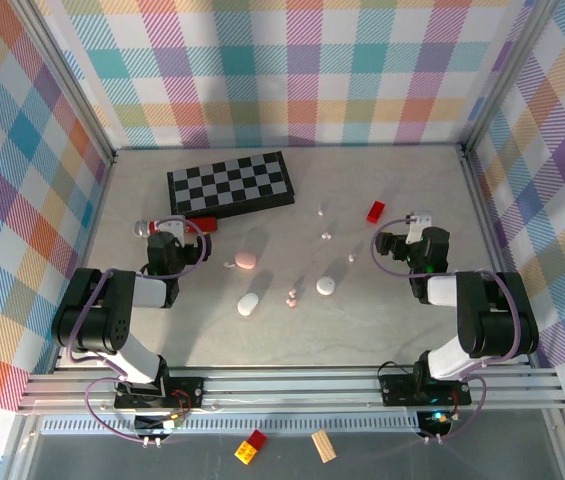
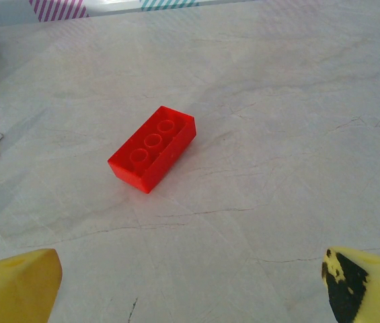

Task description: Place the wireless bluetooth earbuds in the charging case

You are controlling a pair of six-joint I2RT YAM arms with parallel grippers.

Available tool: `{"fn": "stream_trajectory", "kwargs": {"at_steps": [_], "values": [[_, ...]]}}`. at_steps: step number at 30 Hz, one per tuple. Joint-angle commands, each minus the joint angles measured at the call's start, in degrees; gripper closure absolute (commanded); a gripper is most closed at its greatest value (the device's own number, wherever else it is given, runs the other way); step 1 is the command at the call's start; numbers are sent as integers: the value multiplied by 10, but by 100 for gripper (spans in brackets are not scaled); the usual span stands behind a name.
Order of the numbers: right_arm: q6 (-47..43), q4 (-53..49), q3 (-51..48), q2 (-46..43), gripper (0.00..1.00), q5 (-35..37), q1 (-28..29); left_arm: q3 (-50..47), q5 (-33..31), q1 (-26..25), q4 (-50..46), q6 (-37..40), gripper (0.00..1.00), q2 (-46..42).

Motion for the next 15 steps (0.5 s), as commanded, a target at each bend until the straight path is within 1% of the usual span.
{"fn": "stream_trajectory", "kwargs": {"at_steps": [1,6,9,11,15], "values": [[-7,12,11,2,1,-13,3,5,-3,2,12,-4,0,-1],[-6,13,11,0,1,-13,3,3,-3,2,14,-4,0,-2],[-7,16,9,-2,1,-16,3,6,-20,1,6,-8,0,-9],[-9,-3,10,-19,1,-16,3,12,-28,0,-20,-9,0,-28],[-6,-69,21,-81,1,-8,3,36,-53,-11,-109,-6,0,-90]]}}
